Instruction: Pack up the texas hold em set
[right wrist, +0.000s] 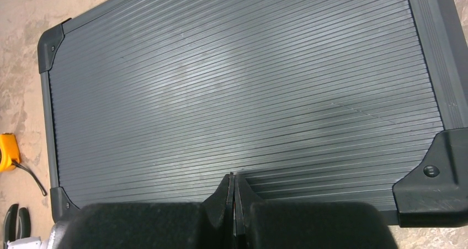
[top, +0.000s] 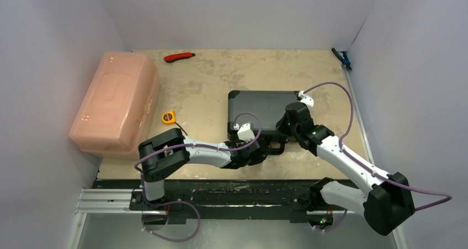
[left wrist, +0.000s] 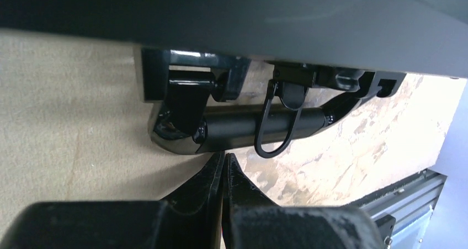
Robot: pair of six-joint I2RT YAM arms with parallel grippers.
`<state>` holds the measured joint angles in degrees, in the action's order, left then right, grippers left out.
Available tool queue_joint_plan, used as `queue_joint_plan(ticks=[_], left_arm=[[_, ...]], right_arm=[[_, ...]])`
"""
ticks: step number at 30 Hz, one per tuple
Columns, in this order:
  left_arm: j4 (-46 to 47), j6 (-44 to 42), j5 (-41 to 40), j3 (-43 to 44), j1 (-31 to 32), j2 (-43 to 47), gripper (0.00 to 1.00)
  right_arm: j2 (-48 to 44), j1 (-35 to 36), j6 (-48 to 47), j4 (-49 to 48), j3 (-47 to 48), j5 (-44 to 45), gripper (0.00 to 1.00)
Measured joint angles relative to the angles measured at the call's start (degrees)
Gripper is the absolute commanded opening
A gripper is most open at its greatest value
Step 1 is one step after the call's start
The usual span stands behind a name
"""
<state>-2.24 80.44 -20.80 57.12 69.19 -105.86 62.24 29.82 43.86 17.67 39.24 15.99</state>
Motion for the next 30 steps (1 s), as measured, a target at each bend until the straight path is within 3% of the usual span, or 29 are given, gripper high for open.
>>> queue_joint_plan(ticks=[30], left_arm=[[3.3,-3.7,-3.7,4.6,0.1,-1.4,0.0]], right_arm=[[-0.4,0.0,0.0,0.4,-0.1,0.0,0.0]])
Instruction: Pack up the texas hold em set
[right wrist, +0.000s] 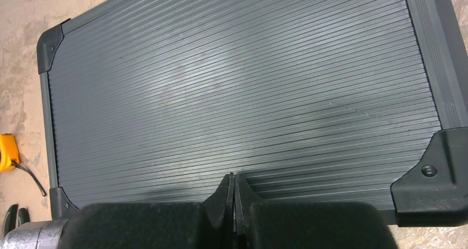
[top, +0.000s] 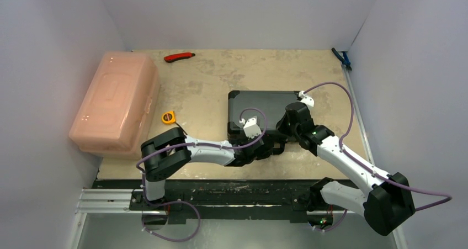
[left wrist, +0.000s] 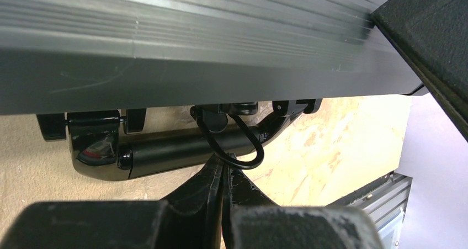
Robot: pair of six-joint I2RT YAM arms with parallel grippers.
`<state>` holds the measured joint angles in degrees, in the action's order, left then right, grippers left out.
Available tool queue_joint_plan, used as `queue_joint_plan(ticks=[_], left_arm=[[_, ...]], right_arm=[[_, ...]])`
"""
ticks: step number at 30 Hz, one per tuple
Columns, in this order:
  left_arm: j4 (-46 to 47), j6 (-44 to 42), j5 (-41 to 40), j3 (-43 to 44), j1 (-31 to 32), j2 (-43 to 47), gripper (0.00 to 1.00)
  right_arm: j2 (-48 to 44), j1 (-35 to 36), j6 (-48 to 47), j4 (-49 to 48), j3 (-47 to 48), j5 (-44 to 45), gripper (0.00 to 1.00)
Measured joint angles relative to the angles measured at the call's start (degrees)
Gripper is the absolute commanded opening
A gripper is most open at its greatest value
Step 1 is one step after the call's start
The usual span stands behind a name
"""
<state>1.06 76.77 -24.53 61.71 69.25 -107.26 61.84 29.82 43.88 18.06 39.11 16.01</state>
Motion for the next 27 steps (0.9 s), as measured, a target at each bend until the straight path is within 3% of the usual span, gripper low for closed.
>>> queue_joint_plan(ticks=[27], left_arm=[[-2.8,-9.1,0.1,2.0,-2.4,0.1,0.0]], right_arm=[[0.0,0.0,0.0,0.0,0.0,0.0,0.0]])
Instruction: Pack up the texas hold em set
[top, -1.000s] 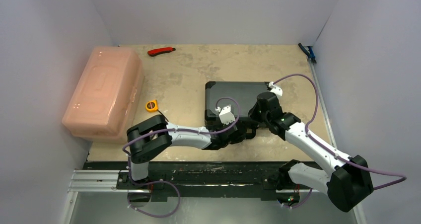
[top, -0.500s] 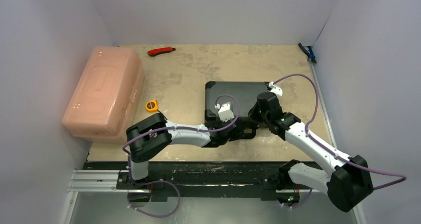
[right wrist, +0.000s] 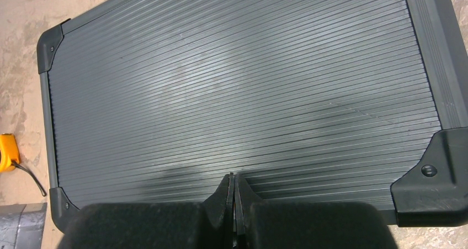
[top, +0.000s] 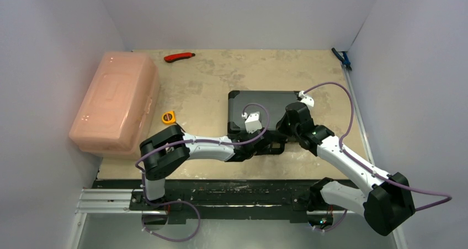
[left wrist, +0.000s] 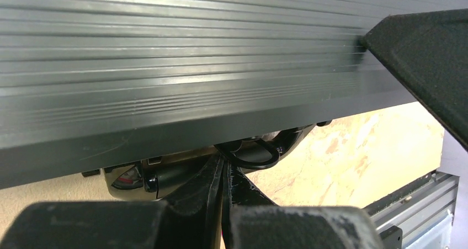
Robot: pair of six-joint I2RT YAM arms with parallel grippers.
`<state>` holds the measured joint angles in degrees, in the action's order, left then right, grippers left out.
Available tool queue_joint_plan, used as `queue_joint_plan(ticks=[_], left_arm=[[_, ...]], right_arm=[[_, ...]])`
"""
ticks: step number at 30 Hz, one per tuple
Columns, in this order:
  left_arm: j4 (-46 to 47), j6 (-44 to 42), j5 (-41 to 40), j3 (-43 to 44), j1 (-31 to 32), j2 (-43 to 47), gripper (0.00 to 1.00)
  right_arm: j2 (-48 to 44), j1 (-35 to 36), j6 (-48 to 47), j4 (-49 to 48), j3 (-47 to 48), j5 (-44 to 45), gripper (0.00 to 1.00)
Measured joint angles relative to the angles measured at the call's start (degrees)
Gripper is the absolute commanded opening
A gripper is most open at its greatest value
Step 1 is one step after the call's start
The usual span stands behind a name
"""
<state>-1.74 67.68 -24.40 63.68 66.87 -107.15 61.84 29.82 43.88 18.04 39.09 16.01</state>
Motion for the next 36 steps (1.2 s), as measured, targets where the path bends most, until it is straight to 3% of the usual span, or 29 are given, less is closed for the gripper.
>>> queue_joint_plan(ticks=[15,36], left_arm=[[-2.4,-3.9,-1.4,5.4,-1.2,2.2,0.0],[-3.5,-5.4,-1.9,3.8,-1.2,4.5,0.0]], right_arm=[[0.0,0.0,0.0,0.0,0.0,0.0,0.0],[-0.3,0.0,0.0,-0.1,-0.2,0.0,0.0]])
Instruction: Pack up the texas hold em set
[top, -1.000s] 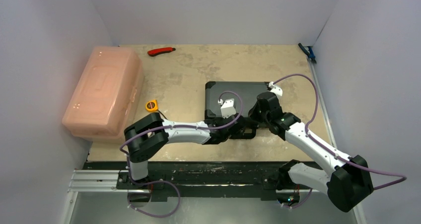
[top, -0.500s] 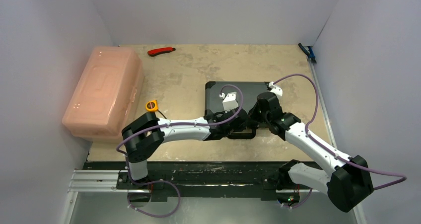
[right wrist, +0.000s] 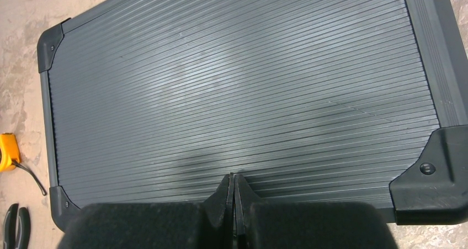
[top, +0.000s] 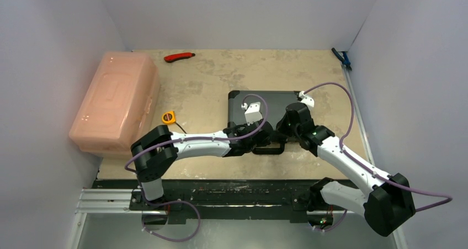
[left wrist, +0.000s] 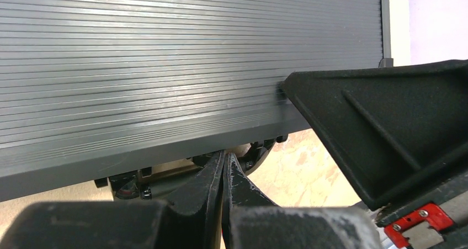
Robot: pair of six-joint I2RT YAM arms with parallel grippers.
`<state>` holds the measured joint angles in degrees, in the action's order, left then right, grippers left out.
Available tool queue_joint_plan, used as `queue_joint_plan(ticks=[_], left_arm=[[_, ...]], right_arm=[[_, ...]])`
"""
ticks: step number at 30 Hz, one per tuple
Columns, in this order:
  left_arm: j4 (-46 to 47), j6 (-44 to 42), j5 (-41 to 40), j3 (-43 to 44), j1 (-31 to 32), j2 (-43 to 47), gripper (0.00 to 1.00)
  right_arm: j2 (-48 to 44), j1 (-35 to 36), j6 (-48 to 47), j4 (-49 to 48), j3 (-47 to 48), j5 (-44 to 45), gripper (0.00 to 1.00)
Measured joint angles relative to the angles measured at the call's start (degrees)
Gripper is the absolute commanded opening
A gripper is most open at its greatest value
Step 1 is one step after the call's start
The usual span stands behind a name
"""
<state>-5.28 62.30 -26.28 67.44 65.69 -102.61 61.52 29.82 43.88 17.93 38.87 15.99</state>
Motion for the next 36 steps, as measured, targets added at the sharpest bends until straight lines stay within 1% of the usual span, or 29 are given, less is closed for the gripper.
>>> queue_joint_plan(ticks=[13,22,36], left_arm=[[0.5,0.2,0.7,-0.5,0.0,-1.4,0.0],[0.6,0.0,0.7,-1.3,1.4,-1.4,0.0],[1.1,0.0,0.9,-0.9,1.5,-5.5,0.0]], right_arm=[[-0.2,0.0,0.0,0.3,0.0,0.0,0.0],[-0.2,0.0,0.0,0.3,0.0,0.0,0.0],[-0.2,0.0,0.0,0.3,0.0,0.0,0.0]])
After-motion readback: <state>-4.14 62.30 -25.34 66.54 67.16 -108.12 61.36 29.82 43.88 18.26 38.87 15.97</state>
